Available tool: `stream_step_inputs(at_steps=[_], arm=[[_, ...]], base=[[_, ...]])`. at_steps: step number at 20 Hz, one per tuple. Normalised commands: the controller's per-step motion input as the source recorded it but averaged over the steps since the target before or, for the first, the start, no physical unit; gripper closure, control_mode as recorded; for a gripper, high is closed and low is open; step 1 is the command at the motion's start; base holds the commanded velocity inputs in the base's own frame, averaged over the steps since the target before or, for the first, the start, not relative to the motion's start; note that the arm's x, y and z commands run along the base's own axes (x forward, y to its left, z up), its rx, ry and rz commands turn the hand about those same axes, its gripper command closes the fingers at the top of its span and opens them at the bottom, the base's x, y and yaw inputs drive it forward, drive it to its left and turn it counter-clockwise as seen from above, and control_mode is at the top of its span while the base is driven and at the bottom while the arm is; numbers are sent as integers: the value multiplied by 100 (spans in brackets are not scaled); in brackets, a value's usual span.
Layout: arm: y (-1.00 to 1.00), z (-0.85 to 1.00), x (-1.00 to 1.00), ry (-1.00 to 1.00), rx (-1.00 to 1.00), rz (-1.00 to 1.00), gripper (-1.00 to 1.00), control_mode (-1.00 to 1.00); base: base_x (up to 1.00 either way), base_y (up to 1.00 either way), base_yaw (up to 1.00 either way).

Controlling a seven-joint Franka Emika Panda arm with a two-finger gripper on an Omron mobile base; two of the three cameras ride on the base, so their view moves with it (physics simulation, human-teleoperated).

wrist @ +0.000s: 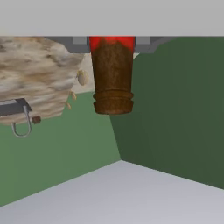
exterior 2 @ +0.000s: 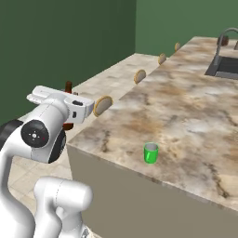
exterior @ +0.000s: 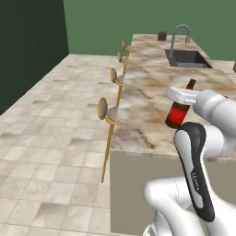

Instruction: Open the cabinet directly in front. Then move the beer and the mug to the dining counter with the jar on it.

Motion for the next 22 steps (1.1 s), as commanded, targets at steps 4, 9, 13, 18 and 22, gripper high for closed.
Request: stream_step_inputs(at_steps=[4,9,13,18,22], arm=[[0,0,0,0,0,0,100,100],[0,0,0,0,0,0,100,100],[0,0,0,0,0,0,100,100],[0,0,0,0,0,0,100,100],[2,0,0,-3,0,-5,100,-100]], base=[[52,0,-13],[47,1,-14],[38,3,-17],[19,5,-19],[0,7,-14]])
